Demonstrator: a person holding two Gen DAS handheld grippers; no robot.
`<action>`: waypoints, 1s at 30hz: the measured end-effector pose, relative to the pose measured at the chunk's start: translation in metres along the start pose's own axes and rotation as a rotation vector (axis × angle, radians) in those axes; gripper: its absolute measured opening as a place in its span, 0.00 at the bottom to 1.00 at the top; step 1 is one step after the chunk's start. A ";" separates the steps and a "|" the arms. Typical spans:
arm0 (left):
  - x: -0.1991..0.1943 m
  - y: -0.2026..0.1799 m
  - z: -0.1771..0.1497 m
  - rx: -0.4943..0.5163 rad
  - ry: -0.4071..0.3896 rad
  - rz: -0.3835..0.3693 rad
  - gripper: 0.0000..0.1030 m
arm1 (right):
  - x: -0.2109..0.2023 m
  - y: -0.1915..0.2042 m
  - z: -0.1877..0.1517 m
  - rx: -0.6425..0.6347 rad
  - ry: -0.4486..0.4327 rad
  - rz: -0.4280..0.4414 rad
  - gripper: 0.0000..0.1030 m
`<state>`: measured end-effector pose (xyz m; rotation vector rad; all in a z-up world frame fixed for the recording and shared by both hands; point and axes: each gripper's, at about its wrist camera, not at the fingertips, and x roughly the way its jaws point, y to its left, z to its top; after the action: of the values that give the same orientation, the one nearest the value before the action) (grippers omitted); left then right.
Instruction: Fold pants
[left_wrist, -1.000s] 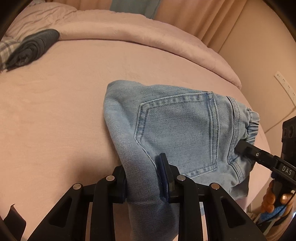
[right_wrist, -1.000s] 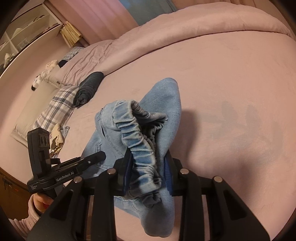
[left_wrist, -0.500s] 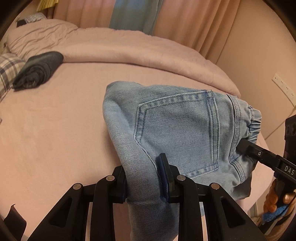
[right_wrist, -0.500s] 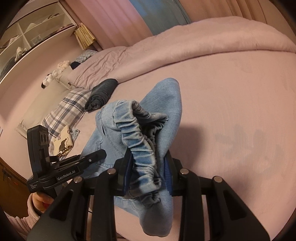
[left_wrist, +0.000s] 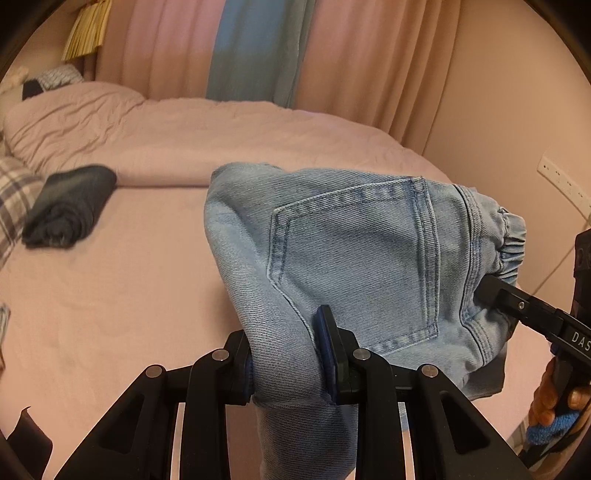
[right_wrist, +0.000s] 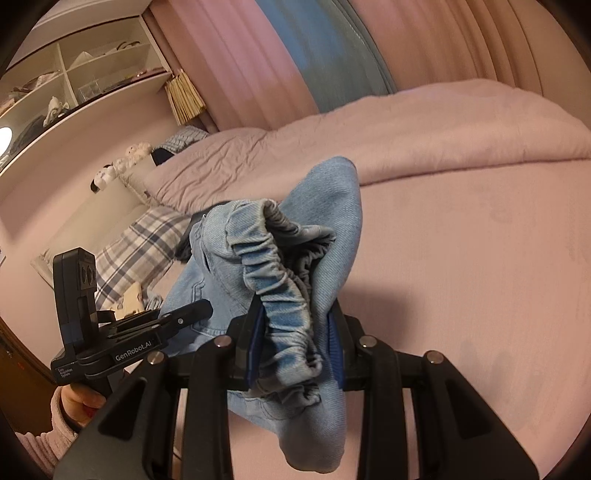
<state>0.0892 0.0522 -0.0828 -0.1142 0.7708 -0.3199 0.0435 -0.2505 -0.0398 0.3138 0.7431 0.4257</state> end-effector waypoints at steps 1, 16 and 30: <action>0.001 -0.001 0.005 0.004 -0.007 0.000 0.26 | 0.001 -0.001 0.005 -0.004 -0.006 0.001 0.29; 0.041 0.010 0.055 0.021 -0.028 0.024 0.26 | 0.036 -0.013 0.066 -0.032 -0.050 -0.007 0.29; 0.108 0.025 0.057 -0.029 0.091 0.064 0.26 | 0.109 -0.036 0.071 0.019 0.049 -0.043 0.29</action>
<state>0.2078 0.0404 -0.1190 -0.1027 0.8676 -0.2546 0.1744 -0.2382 -0.0688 0.3056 0.8013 0.3866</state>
